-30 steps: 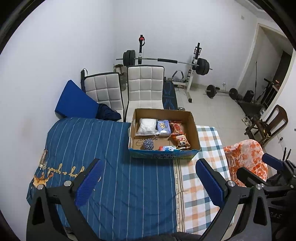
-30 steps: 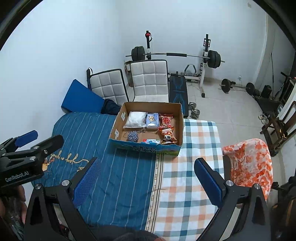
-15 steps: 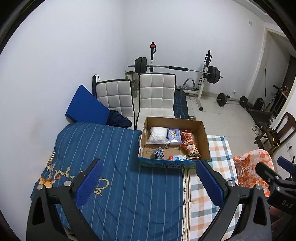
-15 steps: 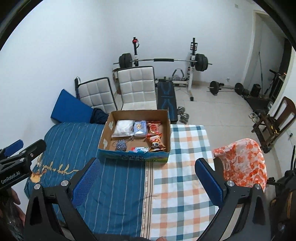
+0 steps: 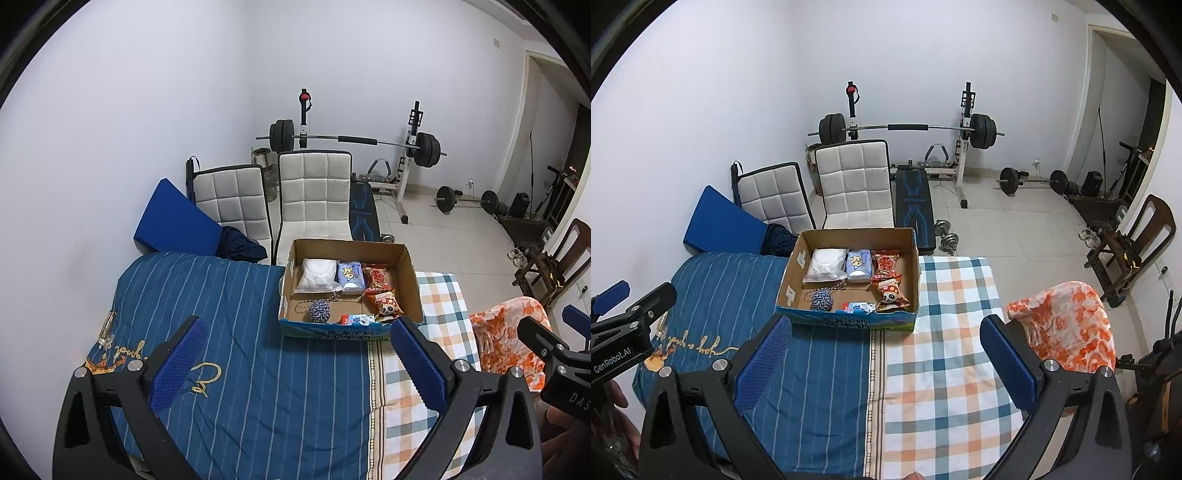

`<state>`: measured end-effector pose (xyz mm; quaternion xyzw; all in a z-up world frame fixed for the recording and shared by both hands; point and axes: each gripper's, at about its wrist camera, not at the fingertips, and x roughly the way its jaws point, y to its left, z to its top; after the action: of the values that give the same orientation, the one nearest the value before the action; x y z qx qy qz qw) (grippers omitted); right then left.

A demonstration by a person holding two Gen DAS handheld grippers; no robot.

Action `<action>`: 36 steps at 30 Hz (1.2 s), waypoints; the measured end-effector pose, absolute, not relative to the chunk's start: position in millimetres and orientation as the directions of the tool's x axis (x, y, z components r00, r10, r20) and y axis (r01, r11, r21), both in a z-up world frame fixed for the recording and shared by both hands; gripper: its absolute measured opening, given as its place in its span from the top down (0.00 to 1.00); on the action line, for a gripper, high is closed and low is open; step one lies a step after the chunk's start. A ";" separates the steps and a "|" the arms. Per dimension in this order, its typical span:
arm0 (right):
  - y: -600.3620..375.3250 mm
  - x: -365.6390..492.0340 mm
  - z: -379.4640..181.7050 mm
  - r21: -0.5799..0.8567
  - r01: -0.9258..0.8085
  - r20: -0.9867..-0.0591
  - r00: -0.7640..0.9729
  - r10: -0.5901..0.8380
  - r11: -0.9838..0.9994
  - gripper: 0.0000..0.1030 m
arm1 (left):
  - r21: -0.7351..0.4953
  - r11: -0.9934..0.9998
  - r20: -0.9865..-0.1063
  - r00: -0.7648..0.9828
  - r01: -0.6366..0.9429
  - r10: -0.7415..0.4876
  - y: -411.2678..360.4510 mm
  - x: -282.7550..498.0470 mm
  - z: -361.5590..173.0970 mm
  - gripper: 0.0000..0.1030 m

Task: Organize soft objects

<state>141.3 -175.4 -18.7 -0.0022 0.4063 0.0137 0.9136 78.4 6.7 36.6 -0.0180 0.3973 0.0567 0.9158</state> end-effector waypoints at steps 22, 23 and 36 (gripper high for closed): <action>-168.0 144.0 -12.0 -0.017 -0.049 -0.718 0.696 0.021 0.999 0.00 | 0.021 0.992 -0.734 0.672 -0.123 0.099 8.3 81.3 35.4 0.01; -167.3 144.1 -12.0 -0.018 -0.050 -0.718 0.696 0.022 0.999 0.00 | 0.021 0.992 -0.733 0.673 -0.123 0.099 8.1 81.3 35.5 0.01; -166.5 144.0 -12.4 -0.020 -0.054 -0.723 0.690 0.022 0.998 0.00 | 0.009 0.993 -0.749 0.657 -0.118 0.085 7.8 82.0 34.5 0.01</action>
<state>144.0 -166.5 -12.4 -0.0200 0.3929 0.0208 0.9191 82.0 7.8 34.5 -0.0201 0.4105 0.0558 0.9099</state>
